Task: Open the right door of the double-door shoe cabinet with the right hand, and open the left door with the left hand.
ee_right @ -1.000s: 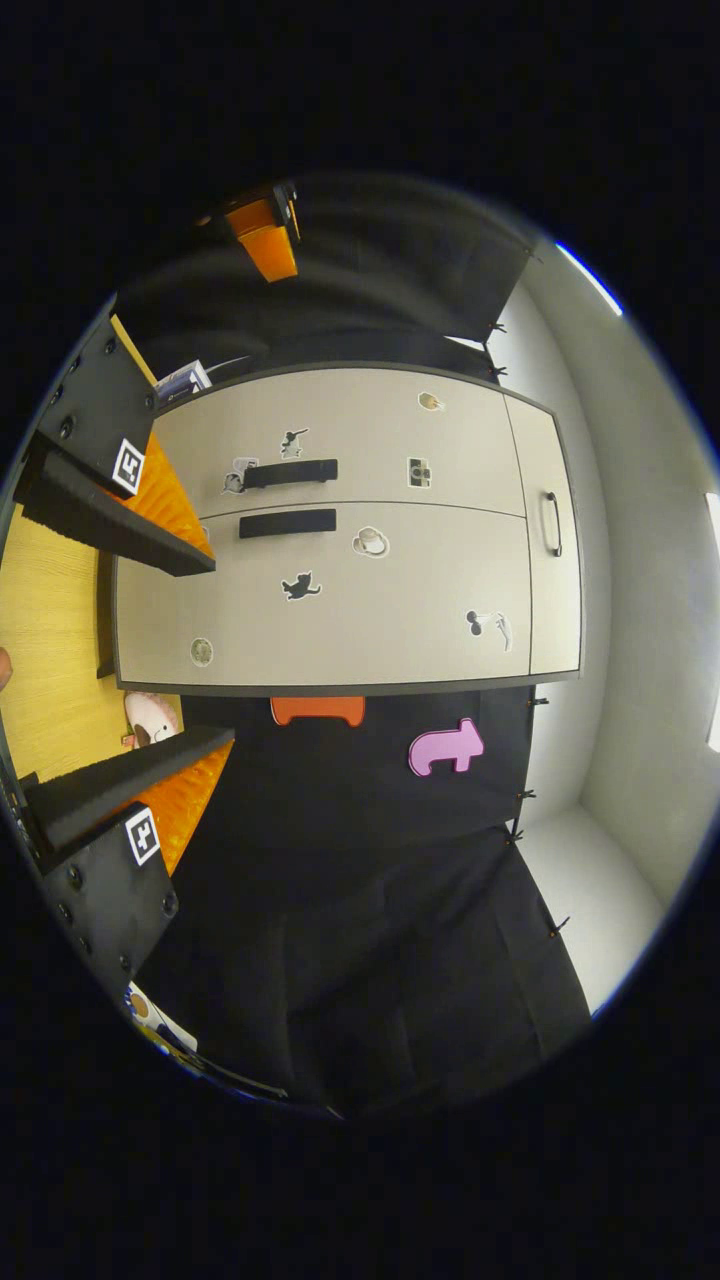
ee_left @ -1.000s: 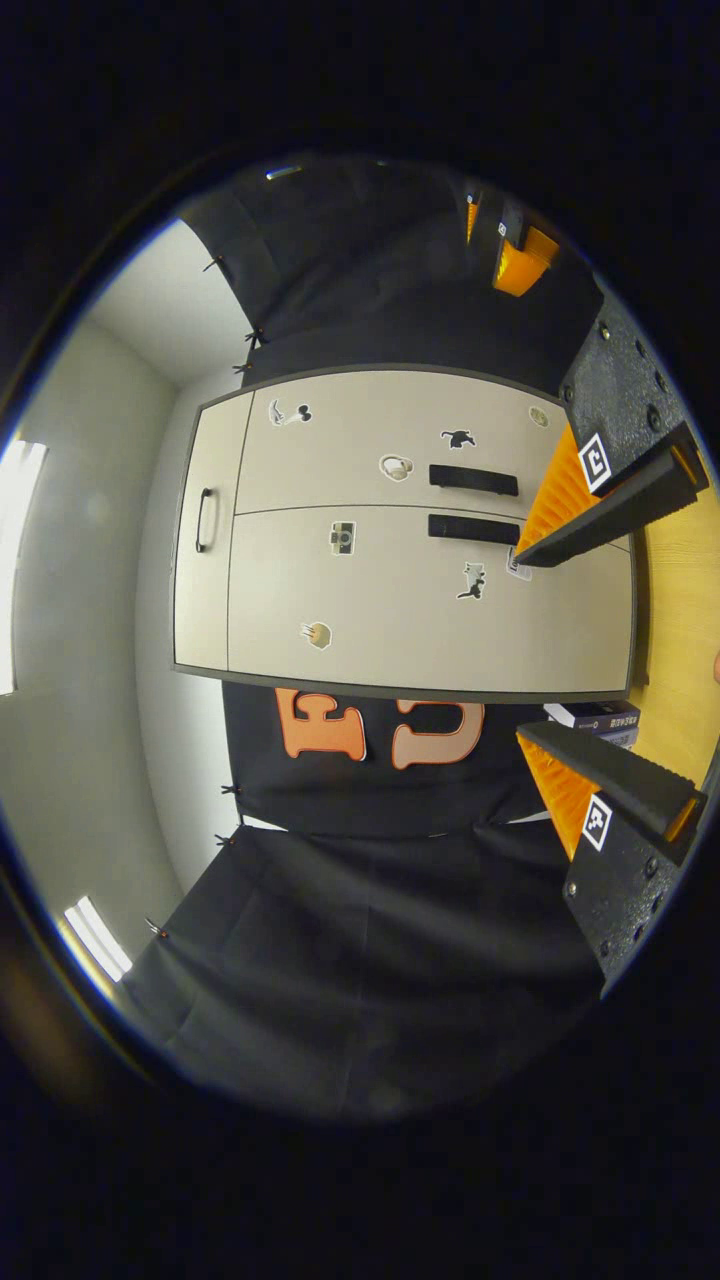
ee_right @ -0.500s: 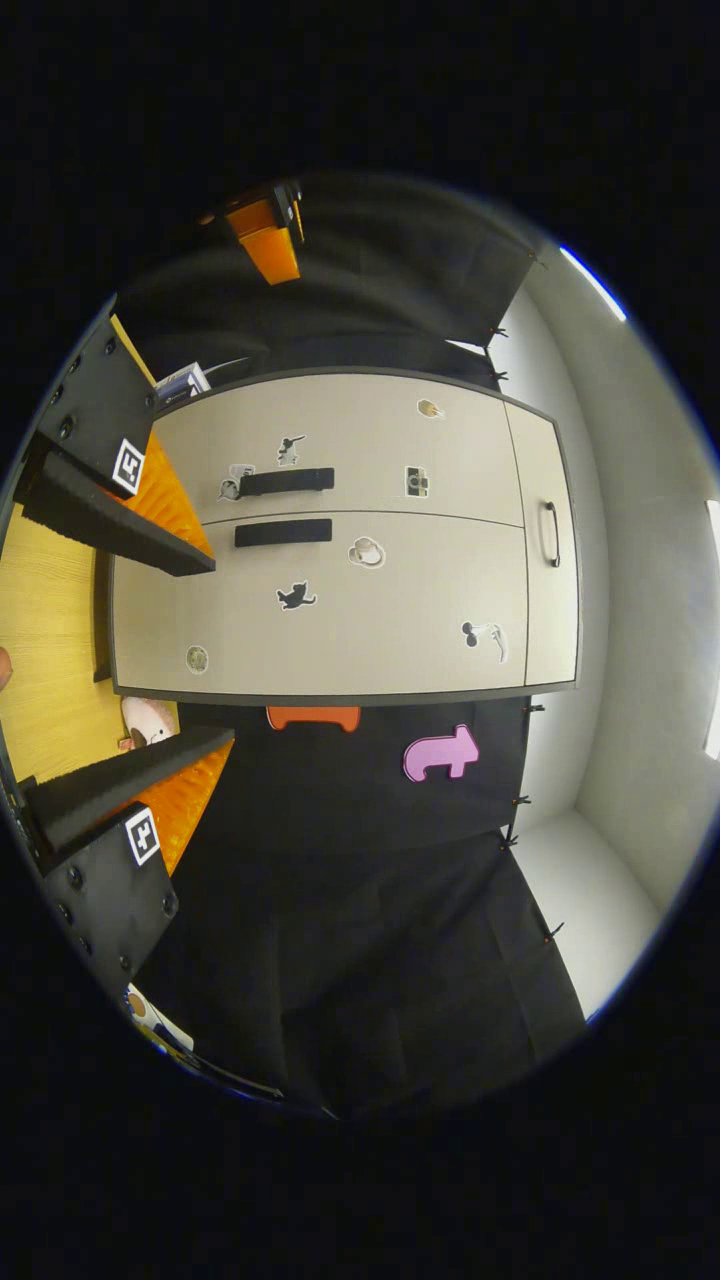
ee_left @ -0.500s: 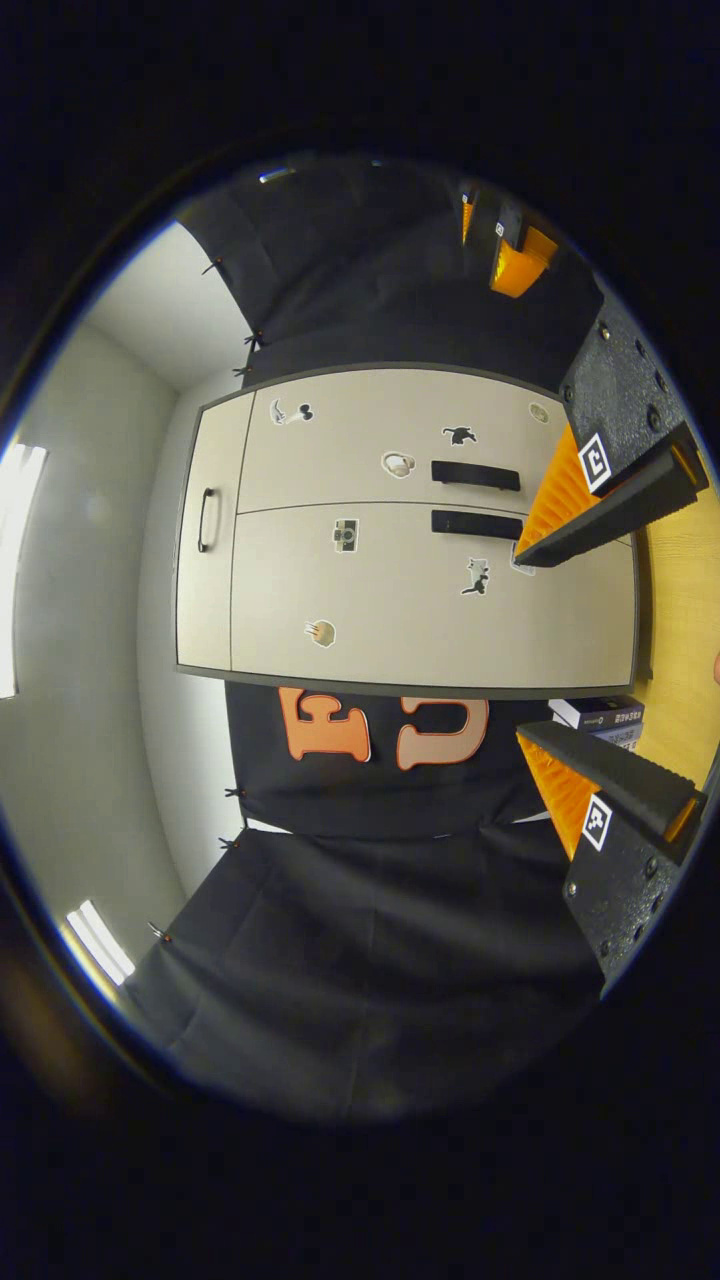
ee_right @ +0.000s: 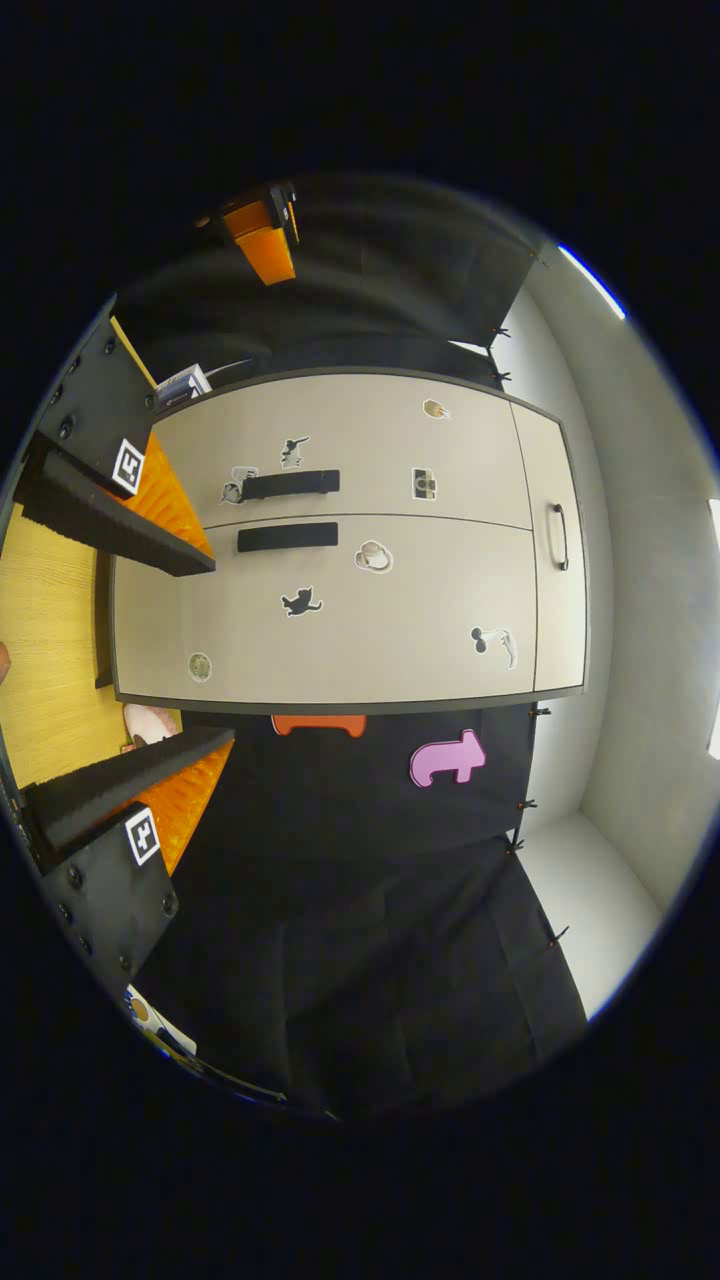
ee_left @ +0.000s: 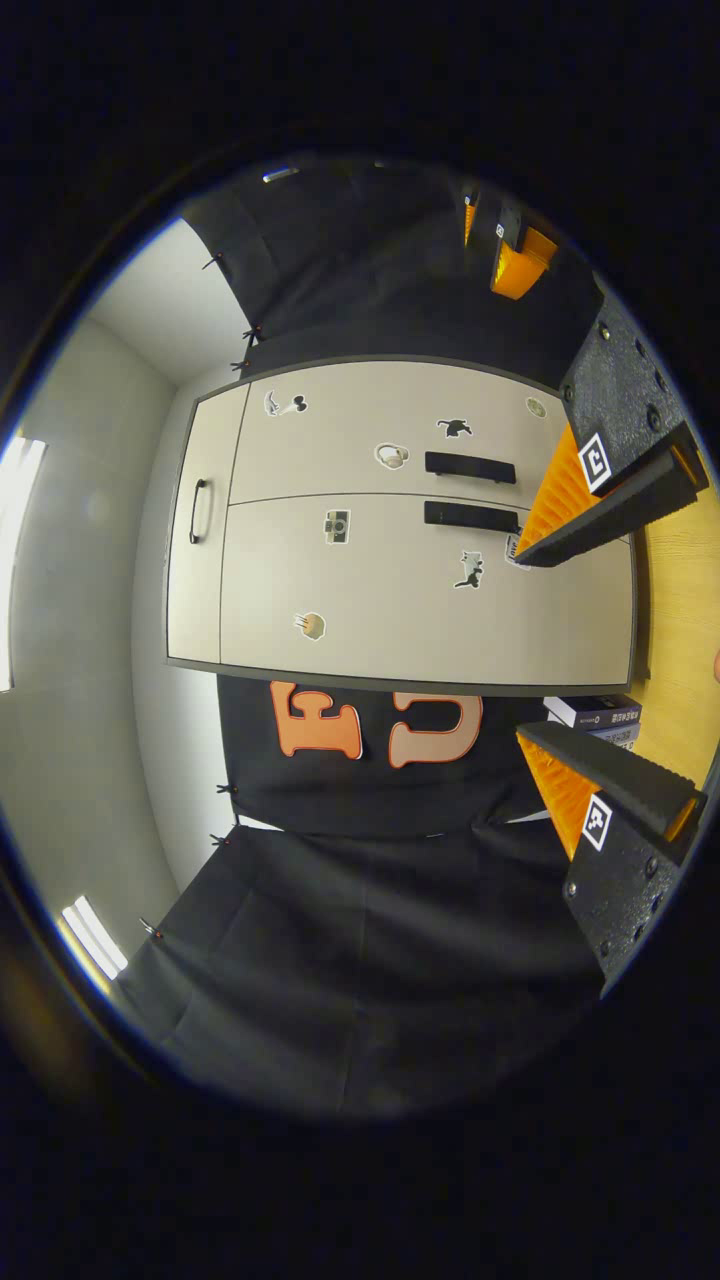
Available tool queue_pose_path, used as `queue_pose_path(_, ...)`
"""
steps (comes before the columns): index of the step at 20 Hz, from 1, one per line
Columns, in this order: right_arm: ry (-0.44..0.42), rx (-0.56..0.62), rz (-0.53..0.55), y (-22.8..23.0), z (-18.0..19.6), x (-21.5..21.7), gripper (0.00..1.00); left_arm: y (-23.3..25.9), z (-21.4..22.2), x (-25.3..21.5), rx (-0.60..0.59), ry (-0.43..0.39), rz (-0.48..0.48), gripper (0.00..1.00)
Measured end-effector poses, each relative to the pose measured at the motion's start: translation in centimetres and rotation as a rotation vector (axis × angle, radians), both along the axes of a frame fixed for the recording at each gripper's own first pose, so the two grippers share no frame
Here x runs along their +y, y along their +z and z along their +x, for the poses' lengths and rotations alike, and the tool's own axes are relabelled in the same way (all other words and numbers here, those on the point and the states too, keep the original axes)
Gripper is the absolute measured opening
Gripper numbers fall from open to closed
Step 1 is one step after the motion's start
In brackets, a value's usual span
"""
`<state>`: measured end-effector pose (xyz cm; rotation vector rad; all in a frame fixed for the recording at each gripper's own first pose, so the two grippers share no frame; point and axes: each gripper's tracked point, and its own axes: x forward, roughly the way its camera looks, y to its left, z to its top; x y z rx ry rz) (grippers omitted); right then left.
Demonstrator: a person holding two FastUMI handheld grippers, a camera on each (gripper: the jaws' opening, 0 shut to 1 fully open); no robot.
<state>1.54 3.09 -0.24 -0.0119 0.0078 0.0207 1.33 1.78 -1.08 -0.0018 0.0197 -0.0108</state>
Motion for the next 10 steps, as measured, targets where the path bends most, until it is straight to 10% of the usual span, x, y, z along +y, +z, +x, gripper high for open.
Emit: queue_pose_path(10,0.052,-0.014,-0.05,0.5,5.1,5.4,0.98,-1.4,1.1,2.3,0.026,0.011,0.002,0.94)
